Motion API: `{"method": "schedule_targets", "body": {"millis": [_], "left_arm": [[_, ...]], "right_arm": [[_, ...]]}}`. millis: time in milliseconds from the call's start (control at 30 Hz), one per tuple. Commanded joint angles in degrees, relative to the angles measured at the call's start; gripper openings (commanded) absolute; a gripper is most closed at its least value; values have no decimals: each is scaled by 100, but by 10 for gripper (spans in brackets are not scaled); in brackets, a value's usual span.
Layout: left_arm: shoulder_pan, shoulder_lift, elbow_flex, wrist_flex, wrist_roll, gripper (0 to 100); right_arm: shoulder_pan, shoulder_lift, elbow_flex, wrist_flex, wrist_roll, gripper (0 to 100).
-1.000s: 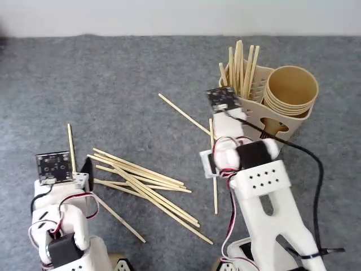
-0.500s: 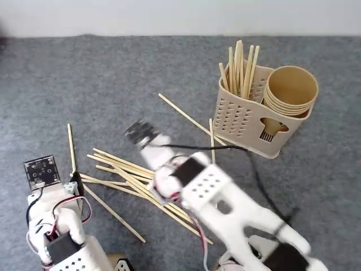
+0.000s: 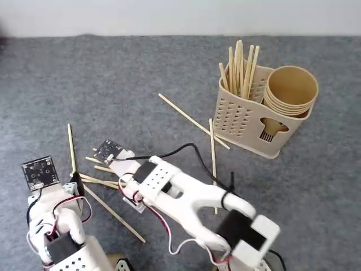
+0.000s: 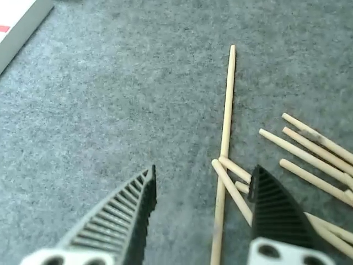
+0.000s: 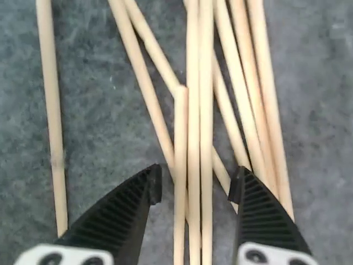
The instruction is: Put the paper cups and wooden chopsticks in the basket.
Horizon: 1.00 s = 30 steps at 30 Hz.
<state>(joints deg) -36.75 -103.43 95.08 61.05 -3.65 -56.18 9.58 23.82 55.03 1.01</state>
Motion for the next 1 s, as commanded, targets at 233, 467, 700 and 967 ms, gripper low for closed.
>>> {"method": "schedule_targets", "body": {"millis": [233,467,700,967], "left_arm": [[-26,-88,-66,-79,35,262],[-18,-88,-57,-79,35,262],[-18,-88,-57,-70,35,261],[-18,-88,-57,-62,35,261]], "right_arm": [[75,497,-527,-48,70,13],[259,251,-501,180,70,9],[866,-813,-527,752,387,9],[1552,-2563,-527,796,870,9]]}}
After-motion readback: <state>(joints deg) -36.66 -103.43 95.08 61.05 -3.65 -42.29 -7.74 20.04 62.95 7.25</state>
